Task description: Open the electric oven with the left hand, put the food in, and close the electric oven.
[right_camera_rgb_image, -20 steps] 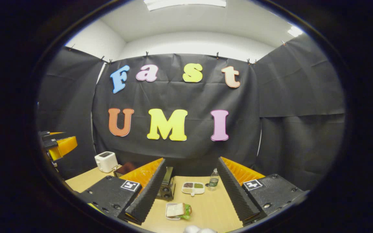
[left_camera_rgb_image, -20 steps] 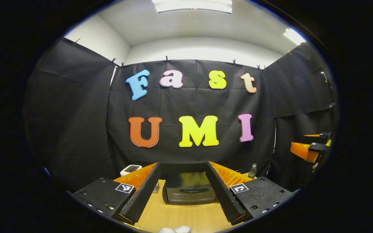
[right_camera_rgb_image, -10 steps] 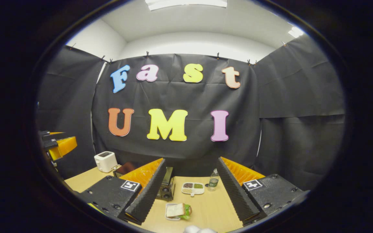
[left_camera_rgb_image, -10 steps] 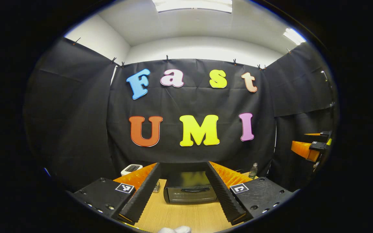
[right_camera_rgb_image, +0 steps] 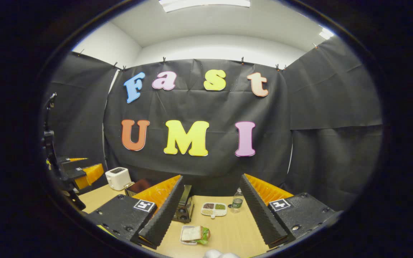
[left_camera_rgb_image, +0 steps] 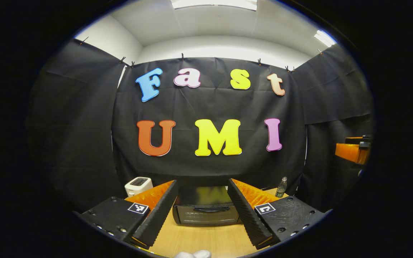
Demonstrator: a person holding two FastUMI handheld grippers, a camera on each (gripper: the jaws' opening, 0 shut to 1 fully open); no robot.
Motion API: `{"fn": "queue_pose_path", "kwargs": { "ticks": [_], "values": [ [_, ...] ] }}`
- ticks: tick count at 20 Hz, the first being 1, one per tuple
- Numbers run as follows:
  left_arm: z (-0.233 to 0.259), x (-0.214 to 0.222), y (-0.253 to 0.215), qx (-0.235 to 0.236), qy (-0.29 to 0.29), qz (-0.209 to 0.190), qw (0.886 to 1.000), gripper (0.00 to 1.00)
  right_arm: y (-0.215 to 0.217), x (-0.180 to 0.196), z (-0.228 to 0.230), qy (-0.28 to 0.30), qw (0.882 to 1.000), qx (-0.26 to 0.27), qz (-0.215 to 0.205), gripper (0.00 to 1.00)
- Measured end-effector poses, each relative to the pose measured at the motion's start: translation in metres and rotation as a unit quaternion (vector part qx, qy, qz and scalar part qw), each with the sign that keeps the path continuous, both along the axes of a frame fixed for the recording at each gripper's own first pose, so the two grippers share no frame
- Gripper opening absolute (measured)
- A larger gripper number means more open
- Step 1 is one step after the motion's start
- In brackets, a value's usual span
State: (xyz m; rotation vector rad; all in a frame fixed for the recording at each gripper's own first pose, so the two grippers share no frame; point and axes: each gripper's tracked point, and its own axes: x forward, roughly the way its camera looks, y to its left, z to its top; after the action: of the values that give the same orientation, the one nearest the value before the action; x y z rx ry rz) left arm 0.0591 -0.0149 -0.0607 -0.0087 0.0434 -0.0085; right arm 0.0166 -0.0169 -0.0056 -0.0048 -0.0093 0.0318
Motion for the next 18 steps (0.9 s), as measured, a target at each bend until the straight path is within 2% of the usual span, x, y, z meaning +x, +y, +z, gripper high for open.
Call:
{"fn": "queue_pose_path", "kwargs": {
  "ticks": [10, 18],
  "values": [
    [-0.101, 0.1, -0.025, 0.005, 0.044, -0.01, 0.999, 0.92, -0.051, 0.024, -0.019, 0.027, 0.999, -0.036, -0.027, 0.9],
    [-0.196, 0.151, -0.026, -0.005, 0.13, -0.003, 0.992, 0.92, -0.069, 0.037, -0.047, 0.062, 0.996, -0.052, -0.044, 0.91]
  ]
}}
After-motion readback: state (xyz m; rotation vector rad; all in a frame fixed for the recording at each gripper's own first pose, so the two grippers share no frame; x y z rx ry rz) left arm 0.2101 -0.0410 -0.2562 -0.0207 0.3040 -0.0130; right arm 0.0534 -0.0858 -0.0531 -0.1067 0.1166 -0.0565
